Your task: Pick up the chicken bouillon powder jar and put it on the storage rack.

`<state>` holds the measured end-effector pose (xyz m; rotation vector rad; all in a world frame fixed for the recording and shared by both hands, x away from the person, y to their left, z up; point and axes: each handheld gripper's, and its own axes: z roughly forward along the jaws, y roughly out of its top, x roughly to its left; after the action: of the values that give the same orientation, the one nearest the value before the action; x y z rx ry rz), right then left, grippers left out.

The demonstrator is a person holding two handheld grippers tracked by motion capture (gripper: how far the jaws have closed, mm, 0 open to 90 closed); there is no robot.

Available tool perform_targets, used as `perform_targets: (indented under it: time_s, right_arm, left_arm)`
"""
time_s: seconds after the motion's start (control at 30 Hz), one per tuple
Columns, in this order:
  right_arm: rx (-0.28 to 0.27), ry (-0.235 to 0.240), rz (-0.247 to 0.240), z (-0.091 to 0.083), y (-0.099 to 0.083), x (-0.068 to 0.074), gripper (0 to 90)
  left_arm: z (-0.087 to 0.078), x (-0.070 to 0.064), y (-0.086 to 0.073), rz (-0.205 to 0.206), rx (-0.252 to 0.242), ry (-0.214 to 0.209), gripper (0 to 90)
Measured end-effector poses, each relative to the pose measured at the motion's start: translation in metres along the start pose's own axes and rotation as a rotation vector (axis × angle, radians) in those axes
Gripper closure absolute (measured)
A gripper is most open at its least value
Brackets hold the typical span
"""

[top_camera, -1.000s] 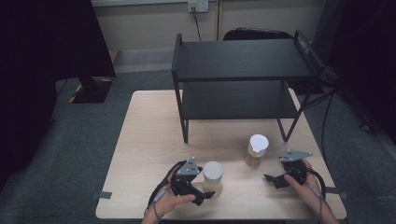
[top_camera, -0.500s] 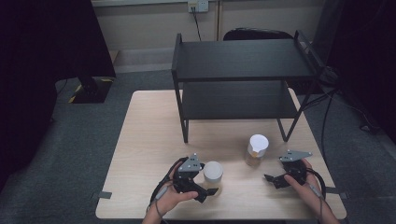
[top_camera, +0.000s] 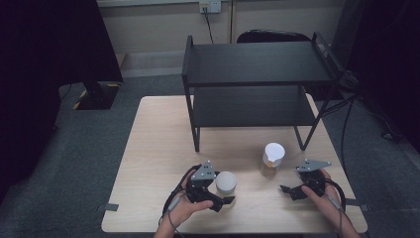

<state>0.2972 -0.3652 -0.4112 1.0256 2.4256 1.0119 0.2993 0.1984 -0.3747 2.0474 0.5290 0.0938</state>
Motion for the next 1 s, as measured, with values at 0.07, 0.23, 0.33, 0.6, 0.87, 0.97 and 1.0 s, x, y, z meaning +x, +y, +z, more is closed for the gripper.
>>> perform_targets:
  time_s: [0.07,0.23,0.33,0.6,0.87,0.97,1.0]
  right_arm:
    - [0.000,0.000,0.000,0.0000,0.0000,0.0000,0.0]
    - [0.000,0.000,0.000,0.0000,0.0000,0.0000,0.0]
    - [0.000,0.000,0.000,0.0000,0.0000,0.0000,0.0]
    - [0.000,0.000,0.000,0.0000,0.0000,0.0000,0.0]
    - [0.000,0.000,0.000,0.0000,0.0000,0.0000,0.0]
    - [0.000,0.000,0.000,0.0000,0.0000,0.0000,0.0]
    - [0.000,0.000,0.000,0.0000,0.0000,0.0000,0.0]
  left_arm:
    - [0.0002,0.0001,-0.0004,0.002,-0.006,-0.002,10.1]
    - [0.0019,-0.0001,-0.0017,-0.008,-0.012,0.001,12.9]
    - [0.0032,0.0013,-0.0034,-0.011,-0.018,-0.003,17.4]
    - [0.0081,-0.0009,-0.0034,-0.009,-0.020,0.005,21.8]
    - [0.0083,-0.0007,-0.0036,0.001,-0.024,-0.001,28.1]
    - [0.0084,-0.0015,-0.0041,0.015,-0.026,-0.002,30.3]
    - [0.0084,-0.0019,-0.0037,0.016,-0.025,-0.001,30.6]
